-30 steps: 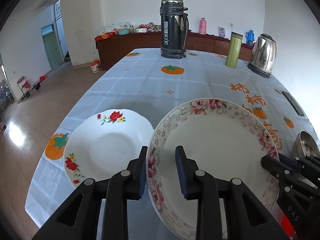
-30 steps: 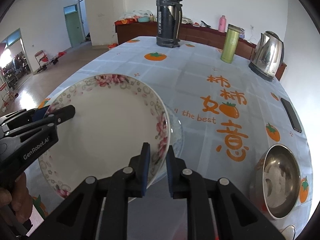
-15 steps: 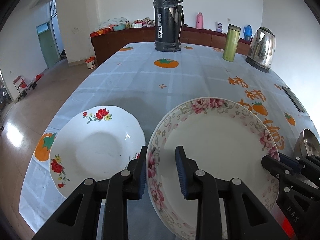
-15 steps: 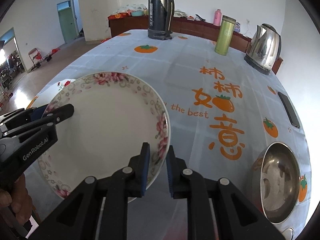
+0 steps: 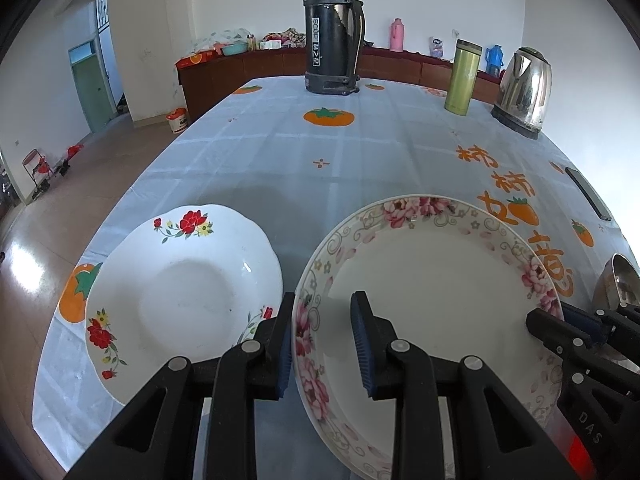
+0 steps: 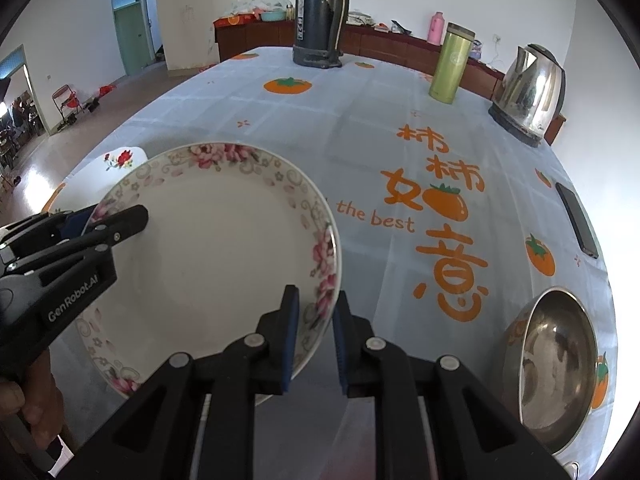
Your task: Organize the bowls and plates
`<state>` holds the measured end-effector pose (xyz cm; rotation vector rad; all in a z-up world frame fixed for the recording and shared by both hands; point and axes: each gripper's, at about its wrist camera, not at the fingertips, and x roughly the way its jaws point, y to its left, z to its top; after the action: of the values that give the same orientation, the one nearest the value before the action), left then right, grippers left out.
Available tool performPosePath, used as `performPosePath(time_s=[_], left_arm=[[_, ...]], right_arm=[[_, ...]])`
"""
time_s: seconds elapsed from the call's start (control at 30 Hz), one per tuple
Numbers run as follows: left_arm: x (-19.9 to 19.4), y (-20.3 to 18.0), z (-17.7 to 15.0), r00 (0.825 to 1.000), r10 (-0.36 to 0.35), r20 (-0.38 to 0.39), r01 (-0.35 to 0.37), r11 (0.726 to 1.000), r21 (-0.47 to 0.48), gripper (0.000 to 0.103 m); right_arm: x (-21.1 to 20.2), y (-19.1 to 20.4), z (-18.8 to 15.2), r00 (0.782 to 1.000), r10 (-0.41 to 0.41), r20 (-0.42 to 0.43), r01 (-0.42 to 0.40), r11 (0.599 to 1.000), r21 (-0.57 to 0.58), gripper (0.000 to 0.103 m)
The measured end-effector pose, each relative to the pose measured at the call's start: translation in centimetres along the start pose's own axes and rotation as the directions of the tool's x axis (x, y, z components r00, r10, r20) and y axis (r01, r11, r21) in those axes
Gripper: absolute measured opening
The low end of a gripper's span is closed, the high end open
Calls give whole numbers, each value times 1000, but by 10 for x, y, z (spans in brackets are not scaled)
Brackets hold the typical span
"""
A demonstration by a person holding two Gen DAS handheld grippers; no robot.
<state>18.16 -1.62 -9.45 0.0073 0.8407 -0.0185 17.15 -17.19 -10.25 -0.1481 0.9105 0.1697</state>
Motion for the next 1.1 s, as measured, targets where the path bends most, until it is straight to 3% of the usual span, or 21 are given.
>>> performPosePath(time_s=[1.1], left_arm=[[8, -5, -1, 999, 38, 3, -38, 998, 46, 29]], right_arm=[[8, 3, 1, 999, -24, -39, 23, 999, -25, 18]])
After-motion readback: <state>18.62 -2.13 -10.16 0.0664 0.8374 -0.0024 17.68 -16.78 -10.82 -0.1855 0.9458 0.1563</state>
